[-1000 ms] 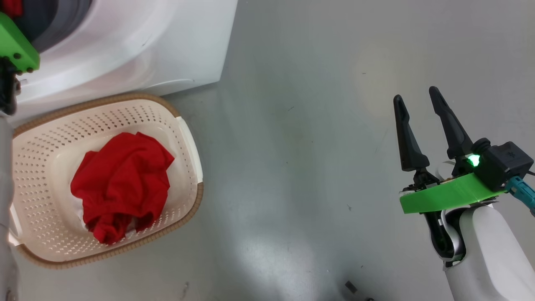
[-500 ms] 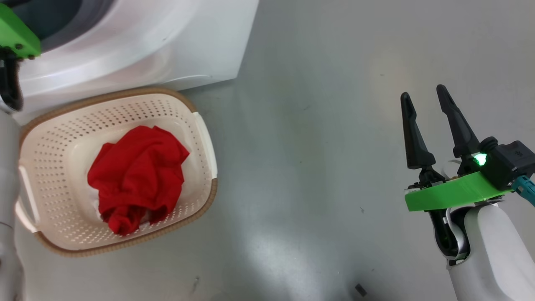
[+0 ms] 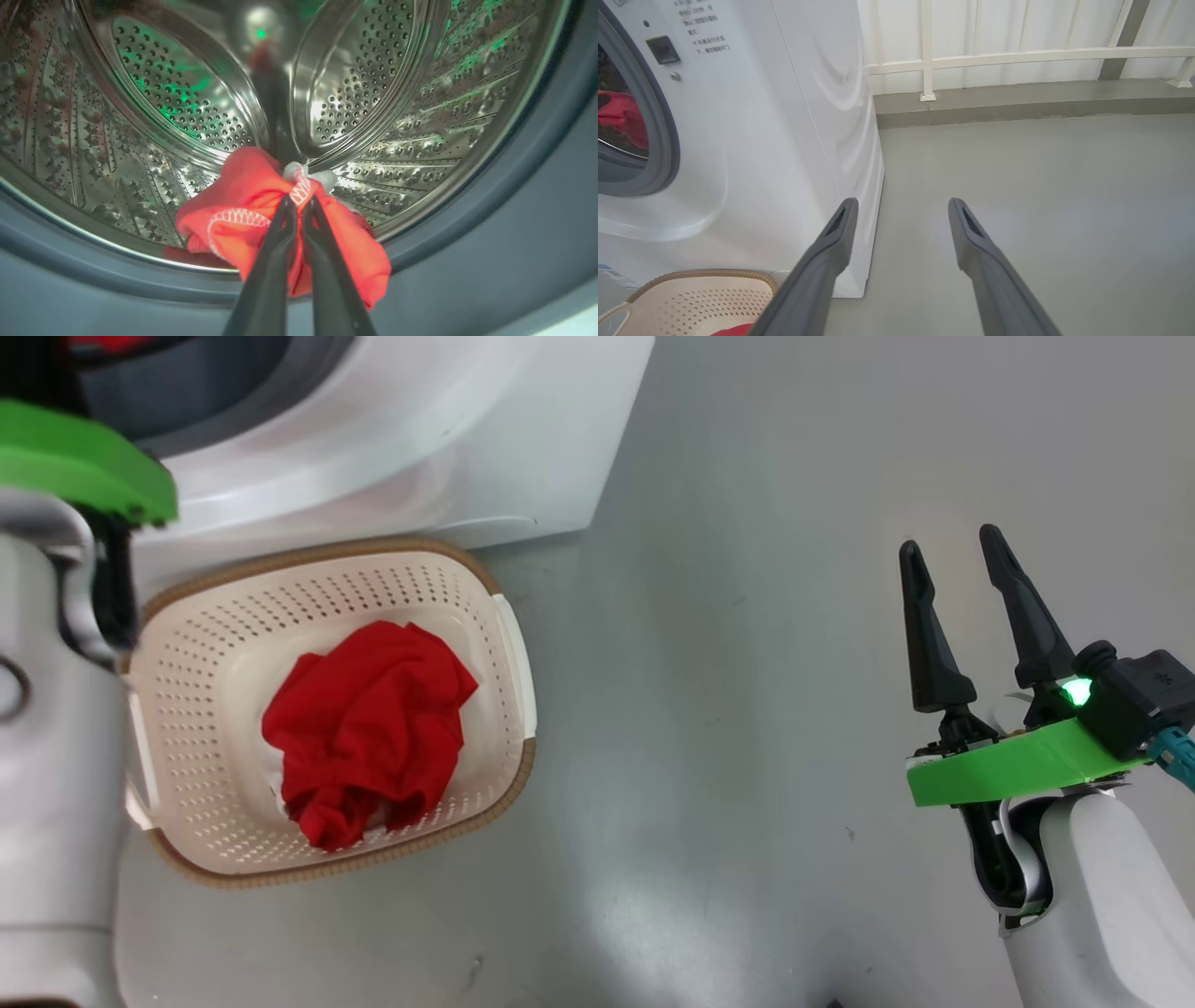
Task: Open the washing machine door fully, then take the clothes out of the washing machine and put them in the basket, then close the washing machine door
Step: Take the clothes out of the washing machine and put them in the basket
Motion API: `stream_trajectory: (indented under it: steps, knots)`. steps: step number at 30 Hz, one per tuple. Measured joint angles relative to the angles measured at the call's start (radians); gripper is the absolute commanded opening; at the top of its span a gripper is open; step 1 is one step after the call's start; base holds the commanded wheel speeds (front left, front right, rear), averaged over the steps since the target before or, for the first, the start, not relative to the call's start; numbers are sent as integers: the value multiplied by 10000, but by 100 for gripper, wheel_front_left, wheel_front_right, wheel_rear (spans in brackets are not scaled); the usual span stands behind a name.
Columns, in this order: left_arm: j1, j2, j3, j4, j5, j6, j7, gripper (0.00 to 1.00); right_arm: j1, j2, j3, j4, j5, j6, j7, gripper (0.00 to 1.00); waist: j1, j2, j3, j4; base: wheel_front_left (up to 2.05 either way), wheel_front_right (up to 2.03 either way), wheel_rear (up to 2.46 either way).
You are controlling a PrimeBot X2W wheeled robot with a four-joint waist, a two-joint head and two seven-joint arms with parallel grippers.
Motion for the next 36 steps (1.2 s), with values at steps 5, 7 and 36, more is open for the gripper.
stream_trajectory:
  steps: [5,7,36]
  knots:
    - [1351,-205,215,-1373,111,6,-2,0,3,-2,-12,8,2,0,0,100,0,0,-326,112,0,0,0]
    - [1838,-234,360,-1918,196,38,-2,0,6,-4,-29,17,0,0,0,100,0,0,-475,148,0,0,0]
    - [7492,-1051,401,-8259,585,539,401,0,871,-6,-293,173,6,0,0,100,0,0,-2864,739,0,0,0]
